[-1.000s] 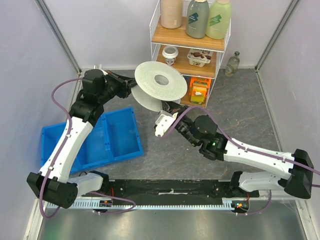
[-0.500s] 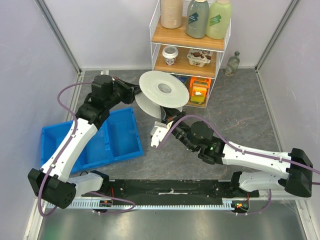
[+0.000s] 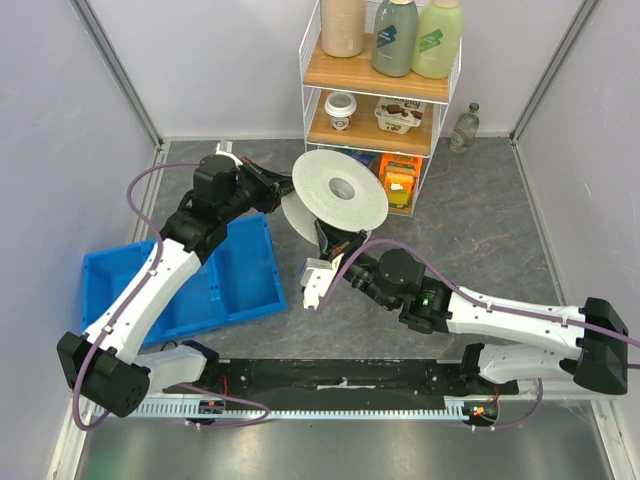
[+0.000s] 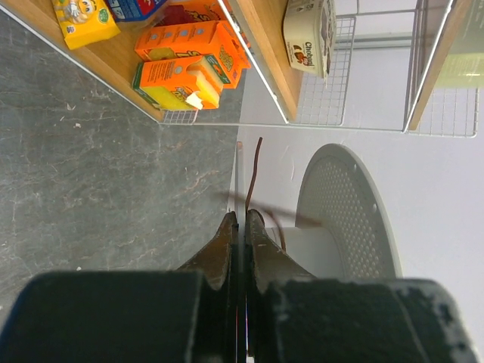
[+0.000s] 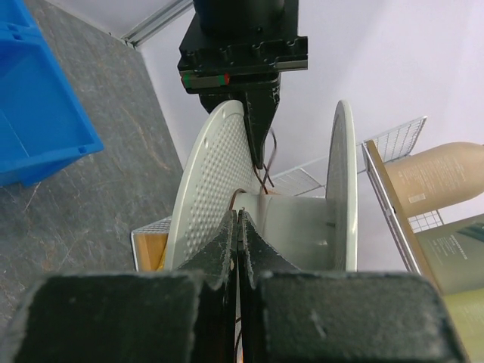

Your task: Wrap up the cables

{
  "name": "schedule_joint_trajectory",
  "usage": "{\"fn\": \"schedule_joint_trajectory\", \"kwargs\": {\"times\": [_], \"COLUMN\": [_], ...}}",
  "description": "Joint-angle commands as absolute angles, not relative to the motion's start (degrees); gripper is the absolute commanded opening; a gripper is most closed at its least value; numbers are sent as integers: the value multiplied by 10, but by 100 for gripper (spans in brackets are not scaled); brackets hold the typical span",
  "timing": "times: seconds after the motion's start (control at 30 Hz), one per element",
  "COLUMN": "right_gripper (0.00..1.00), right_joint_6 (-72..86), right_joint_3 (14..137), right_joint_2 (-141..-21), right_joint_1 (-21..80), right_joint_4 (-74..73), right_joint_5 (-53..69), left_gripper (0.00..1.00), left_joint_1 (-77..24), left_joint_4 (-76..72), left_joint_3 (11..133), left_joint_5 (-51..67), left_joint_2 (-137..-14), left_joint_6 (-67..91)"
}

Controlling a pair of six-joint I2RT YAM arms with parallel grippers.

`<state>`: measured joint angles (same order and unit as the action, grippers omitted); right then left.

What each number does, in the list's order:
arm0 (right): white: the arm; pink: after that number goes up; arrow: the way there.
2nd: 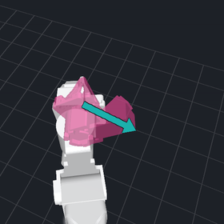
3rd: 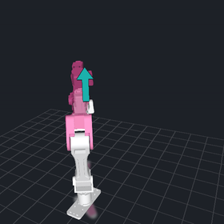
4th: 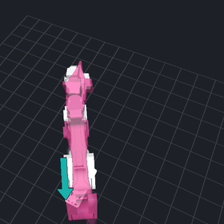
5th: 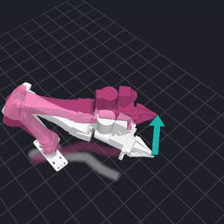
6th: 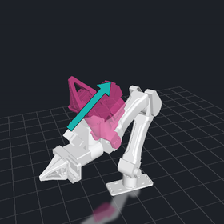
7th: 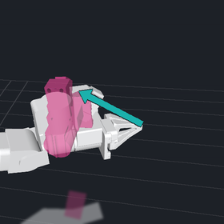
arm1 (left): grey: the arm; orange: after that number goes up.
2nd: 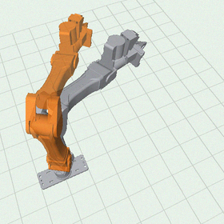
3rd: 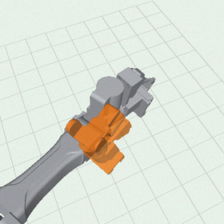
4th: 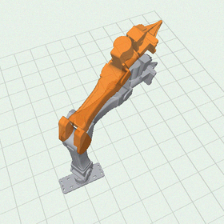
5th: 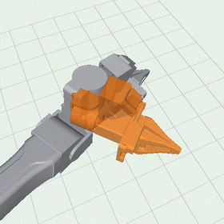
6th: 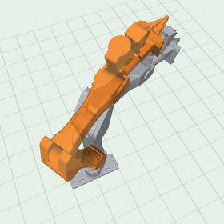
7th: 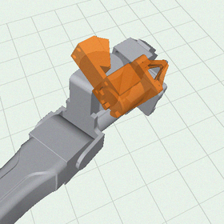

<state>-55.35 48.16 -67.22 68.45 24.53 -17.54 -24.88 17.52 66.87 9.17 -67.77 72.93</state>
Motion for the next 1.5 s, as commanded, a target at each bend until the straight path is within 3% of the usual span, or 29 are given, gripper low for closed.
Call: {"fn": "schedule_joint_trajectory", "kwargs": {"times": [0.0, 0.3, 0.43, 0.7, 0.83, 0.93, 1.13, 1.27, 1.47], "right_gripper": [0, 2, 28, 44, 60, 67, 70, 67, 54], "right_joint_6": [-558, -545, -527, -462, -428, -381, -236, -128, -3], "right_joint_3": [476, 481, 489, 528, 546, 575, 686, 750, 790], "right_joint_2": [-652, -634, -609, -561, -545, -543, -567, -587, -644], "right_joint_1": [689, 697, 702, 708, 712, 713, 713, 657, 433], "right_joint_4": [229, 176, 133, 35, -16, -42, -71, -106, -199], "right_joint_5": [-165, -153, -123, -25, 54, 102, 78, 66, 290], "left_gripper": [2, 2, 2, 2, 2, 2, 2, 2, 2], "left_joint_1": [-250, -251, -250, -250, -250, -250, -250, -252, -257], "left_joint_4": [90, 75, 74, 48, 36, 12, -40, -38, -24], "left_joint_3": [669, 649, 638, 596, 590, 584, 541, 518, 502], "left_joint_5": [118, 127, 137, 164, 179, 213, 314, 373, 438], "left_joint_2": [-670, -671, -671, -667, -670, -674, -664, -650, -638], "left_joint_6": [715, 717, 711, 681, 676, 656, 572, 513, 447]}}
